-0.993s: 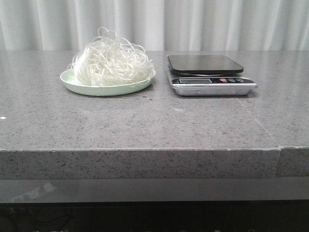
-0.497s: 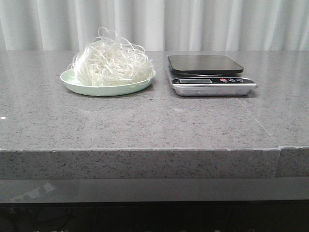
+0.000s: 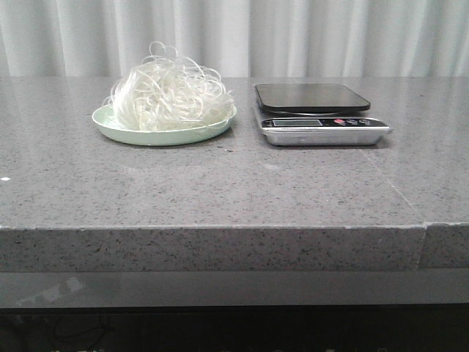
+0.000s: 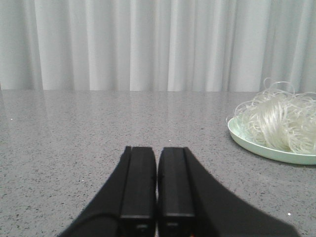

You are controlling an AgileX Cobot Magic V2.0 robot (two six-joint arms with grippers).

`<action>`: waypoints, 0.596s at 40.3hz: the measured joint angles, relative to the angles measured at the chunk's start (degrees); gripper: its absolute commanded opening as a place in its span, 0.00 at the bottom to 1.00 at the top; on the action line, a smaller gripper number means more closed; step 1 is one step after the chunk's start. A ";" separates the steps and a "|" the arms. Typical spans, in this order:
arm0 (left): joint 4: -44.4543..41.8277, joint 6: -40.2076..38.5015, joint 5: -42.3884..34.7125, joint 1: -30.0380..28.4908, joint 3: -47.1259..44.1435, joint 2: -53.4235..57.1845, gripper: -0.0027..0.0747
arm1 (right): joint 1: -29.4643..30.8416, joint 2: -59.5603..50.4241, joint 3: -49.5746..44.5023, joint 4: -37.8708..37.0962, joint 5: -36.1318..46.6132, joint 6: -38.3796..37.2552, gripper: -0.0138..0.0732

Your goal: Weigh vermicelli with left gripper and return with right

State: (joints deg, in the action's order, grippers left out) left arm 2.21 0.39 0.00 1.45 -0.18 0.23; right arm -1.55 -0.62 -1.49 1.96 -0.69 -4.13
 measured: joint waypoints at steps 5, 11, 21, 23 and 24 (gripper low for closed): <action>0.00 0.00 0.00 0.00 0.00 0.00 0.24 | 0.00 0.00 0.00 0.00 0.24 0.00 0.34; 0.00 0.00 0.00 0.00 0.00 0.00 0.24 | 0.00 0.00 0.00 0.00 0.24 0.00 0.34; 0.00 0.00 0.00 0.00 0.00 0.00 0.24 | 0.00 0.00 0.00 0.00 0.34 0.00 0.34; 0.00 0.00 0.00 0.00 0.00 0.00 0.24 | 0.00 0.00 0.00 0.00 0.34 0.00 0.34; 0.00 0.00 0.00 0.00 0.00 0.00 0.24 | 0.00 0.00 0.00 0.00 0.34 0.00 0.34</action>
State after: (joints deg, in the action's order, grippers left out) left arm 2.21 0.39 0.00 1.45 -0.18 0.23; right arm -1.55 -0.62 -1.49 1.96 -0.35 -4.13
